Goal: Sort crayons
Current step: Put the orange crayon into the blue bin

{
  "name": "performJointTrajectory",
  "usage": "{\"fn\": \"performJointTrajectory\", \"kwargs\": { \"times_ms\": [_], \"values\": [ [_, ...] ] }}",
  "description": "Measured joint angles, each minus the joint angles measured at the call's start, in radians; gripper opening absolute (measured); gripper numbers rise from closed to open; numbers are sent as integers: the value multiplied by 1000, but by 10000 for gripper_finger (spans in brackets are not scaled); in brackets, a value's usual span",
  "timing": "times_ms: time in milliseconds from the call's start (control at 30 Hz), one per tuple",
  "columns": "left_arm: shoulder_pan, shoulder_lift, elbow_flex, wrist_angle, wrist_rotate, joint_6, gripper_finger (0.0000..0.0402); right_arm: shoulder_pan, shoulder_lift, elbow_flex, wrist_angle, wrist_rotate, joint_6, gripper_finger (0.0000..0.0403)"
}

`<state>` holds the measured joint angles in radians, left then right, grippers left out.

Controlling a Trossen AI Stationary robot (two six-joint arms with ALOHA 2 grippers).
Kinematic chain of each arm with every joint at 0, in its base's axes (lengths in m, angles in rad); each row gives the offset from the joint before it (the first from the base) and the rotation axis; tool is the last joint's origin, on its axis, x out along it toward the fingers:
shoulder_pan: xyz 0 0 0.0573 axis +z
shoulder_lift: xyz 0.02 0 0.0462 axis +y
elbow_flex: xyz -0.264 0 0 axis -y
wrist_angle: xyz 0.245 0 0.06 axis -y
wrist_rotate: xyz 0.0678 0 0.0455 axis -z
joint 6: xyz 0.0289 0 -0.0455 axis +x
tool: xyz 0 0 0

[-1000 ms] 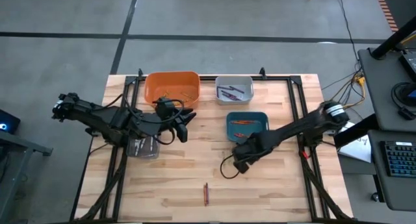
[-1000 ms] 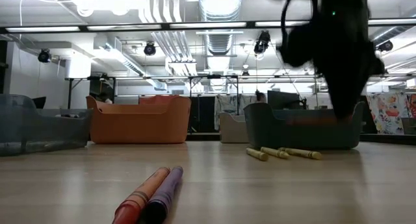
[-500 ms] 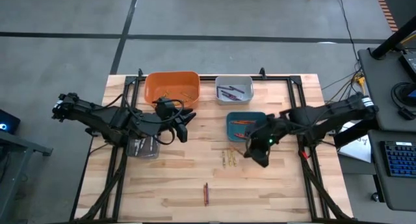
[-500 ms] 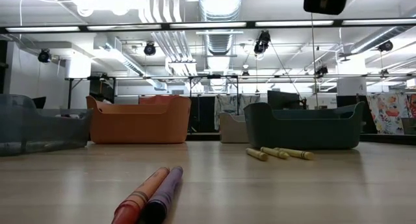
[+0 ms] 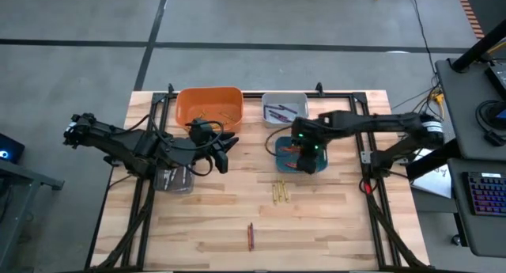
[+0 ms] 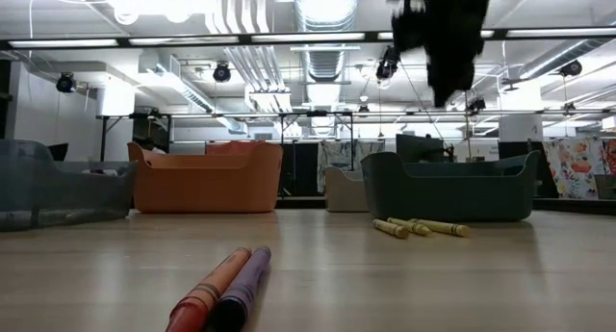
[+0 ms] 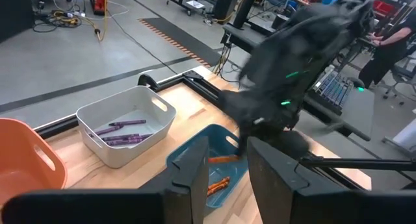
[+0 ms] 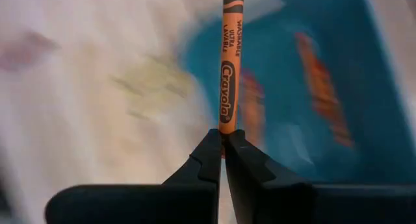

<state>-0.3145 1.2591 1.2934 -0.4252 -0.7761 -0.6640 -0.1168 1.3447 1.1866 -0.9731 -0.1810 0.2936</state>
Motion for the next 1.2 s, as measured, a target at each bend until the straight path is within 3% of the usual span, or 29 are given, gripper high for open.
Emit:
{"fn": "performJointTrajectory", "kwargs": {
  "times_ms": [167, 300, 533, 900, 1200],
  "values": [
    [0, 0, 0, -1, 0, 0, 87, -75, 143, -1, -175, 132, -259, 9],
    [0, 0, 0, -1, 0, 0, 87, -107, 248, -2, -217, 185, -364, 9],
    [0, 0, 0, -1, 0, -1, 87, -118, 340, -2, -210, 213, -377, 9],
    [2, 0, 0, -3, -2, 0, 87, -118, 365, -2, -141, 217, -373, 9],
    [2, 0, 0, -3, -2, 0, 87, -118, 365, 23, -118, 151, -373, 35]
  ]
}}
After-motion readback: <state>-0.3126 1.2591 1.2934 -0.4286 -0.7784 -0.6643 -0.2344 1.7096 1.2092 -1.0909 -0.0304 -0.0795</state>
